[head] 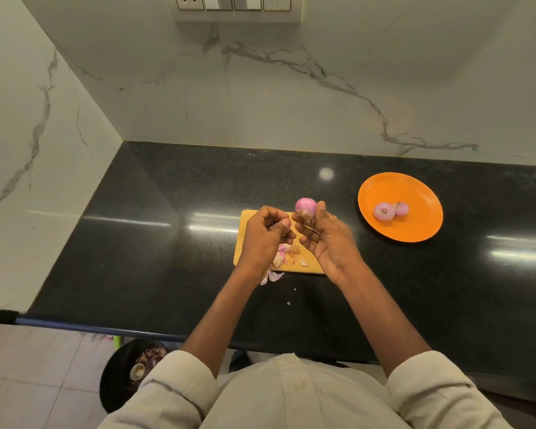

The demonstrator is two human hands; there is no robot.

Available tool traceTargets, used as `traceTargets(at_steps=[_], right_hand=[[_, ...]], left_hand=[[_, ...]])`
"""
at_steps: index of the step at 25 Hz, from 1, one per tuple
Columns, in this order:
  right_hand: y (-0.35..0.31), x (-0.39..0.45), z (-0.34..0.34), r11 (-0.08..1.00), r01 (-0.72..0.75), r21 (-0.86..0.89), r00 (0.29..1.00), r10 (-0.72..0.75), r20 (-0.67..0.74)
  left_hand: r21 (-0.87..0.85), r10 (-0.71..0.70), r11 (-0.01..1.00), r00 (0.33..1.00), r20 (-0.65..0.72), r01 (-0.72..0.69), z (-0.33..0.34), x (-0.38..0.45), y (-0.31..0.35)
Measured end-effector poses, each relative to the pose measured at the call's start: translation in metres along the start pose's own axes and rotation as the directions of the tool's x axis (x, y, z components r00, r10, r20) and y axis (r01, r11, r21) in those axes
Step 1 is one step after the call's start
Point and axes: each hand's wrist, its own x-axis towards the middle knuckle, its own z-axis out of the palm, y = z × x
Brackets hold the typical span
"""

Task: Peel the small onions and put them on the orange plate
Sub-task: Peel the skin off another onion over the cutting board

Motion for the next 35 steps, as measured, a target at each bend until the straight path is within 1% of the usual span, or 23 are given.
traceTargets(at_steps=[3, 6, 8, 9, 12, 16, 18, 21, 24, 29, 31, 33, 35], right_hand=[[0.003, -0.001, -0.003, 0.999, 0.004, 0.043, 1.0, -0.005, 0.023], [0.007, 0.0, -0.006, 0.998, 0.007, 0.066, 0.999, -0.011, 0.051], [0.007, 0.001, -0.007, 0.999, 0.017, 0.052, 0.998, -0.02, 0.058], [0.007, 0.001, -0.007, 0.999, 0.025, 0.036, 0.998, -0.027, 0.056], [0.008, 0.0, -0.007, 0.998, 0.057, -0.033, 0.997, -0.055, 0.057], [0.005, -0.001, -0.007, 0.995, 0.07, -0.069, 0.995, -0.065, 0.081], [0.002, -0.002, -0.007, 0.989, 0.101, -0.107, 0.991, -0.091, 0.095], [-0.001, -0.003, -0.008, 0.967, 0.174, -0.186, 0.98, -0.152, 0.125], [-0.002, -0.003, -0.009, 0.941, 0.237, -0.242, 0.966, -0.202, 0.16], [0.0, -0.004, -0.008, 0.929, 0.252, -0.272, 0.957, -0.198, 0.21], [0.001, -0.004, -0.008, 0.938, 0.237, -0.251, 0.961, -0.19, 0.2], [0.0, -0.005, -0.007, 0.943, 0.23, -0.24, 0.965, -0.189, 0.183], [-0.002, -0.005, -0.007, 0.929, 0.246, -0.275, 0.963, -0.202, 0.18]], left_hand=[[0.066, 0.016, 0.998, 1.0, -0.003, -0.016, -0.001, 0.0, -0.004], [0.118, -0.007, 0.993, 0.998, -0.063, 0.014, 0.001, 0.0, -0.008], [0.163, 0.0, 0.986, 0.996, -0.092, 0.015, 0.001, 0.0, -0.011], [0.156, 0.011, 0.988, 0.997, -0.082, 0.002, 0.0, 0.0, -0.011], [0.061, 0.06, 0.996, 0.998, -0.004, -0.06, -0.001, -0.002, -0.005], [0.067, 0.121, 0.991, 0.992, -0.03, -0.119, -0.003, -0.005, 0.0], [0.058, 0.135, 0.989, 0.991, -0.012, -0.134, -0.005, -0.005, 0.002], [0.105, 0.187, 0.976, 0.982, 0.04, -0.19, -0.006, -0.007, 0.009], [0.175, 0.255, 0.95, 0.966, 0.048, -0.26, -0.005, -0.006, 0.015], [0.277, 0.284, 0.92, 0.959, 0.018, -0.278, -0.003, -0.005, 0.017], [0.268, 0.289, 0.921, 0.957, 0.022, -0.284, -0.005, -0.004, 0.017], [0.203, 0.295, 0.933, 0.954, 0.05, -0.299, -0.008, -0.004, 0.016], [0.191, 0.297, 0.932, 0.951, 0.082, -0.308, -0.009, -0.006, 0.017]])
